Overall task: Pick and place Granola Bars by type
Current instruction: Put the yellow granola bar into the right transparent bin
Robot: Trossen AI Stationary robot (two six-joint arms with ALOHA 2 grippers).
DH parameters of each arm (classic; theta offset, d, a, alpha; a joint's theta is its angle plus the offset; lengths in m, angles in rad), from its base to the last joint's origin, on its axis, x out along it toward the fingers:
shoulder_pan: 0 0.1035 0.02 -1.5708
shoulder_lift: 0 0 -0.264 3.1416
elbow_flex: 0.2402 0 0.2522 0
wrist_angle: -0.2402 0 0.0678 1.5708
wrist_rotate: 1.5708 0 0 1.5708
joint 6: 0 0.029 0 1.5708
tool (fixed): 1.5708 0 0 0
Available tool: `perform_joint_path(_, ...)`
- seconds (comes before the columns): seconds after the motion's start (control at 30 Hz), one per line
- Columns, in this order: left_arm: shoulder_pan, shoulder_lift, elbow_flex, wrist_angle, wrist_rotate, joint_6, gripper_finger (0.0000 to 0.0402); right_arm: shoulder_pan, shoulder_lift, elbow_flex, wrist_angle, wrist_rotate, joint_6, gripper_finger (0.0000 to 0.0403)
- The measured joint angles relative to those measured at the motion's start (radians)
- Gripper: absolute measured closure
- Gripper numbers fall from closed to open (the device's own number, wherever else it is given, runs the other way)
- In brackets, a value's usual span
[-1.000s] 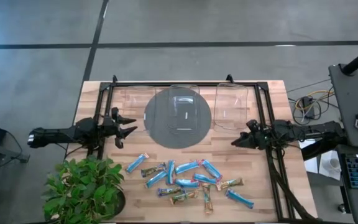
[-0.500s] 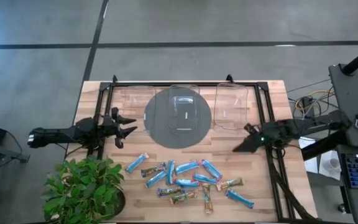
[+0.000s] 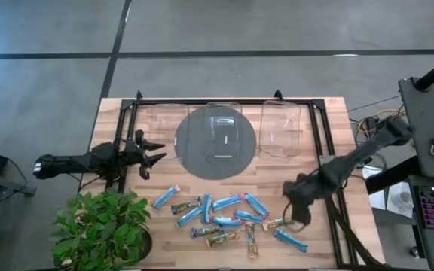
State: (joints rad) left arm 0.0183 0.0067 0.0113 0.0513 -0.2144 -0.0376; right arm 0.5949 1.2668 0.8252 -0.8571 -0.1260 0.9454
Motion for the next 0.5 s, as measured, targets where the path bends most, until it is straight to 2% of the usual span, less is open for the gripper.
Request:
perform_joint_path(0.13, 0.0, 0.0, 0.0, 0.0, 0.0, 0.0, 0.0255, 0.08, 0.186, 0.11, 0.0, 0.031, -0.081, 0.0167)
perform_joint_path(0.27, 0.0, 0.0, 0.0, 0.0, 0.0, 0.0, 0.0254, 0.137, 0.321, 0.199, 0.0, 0.081, -0.167, 0.015)
perform_joint_path(0.5, 0.0, 0.0, 0.0, 0.0, 0.0, 0.0, 0.0254, 0.152, 0.456, 0.26, -0.004, 0.148, -0.182, 0.0121)
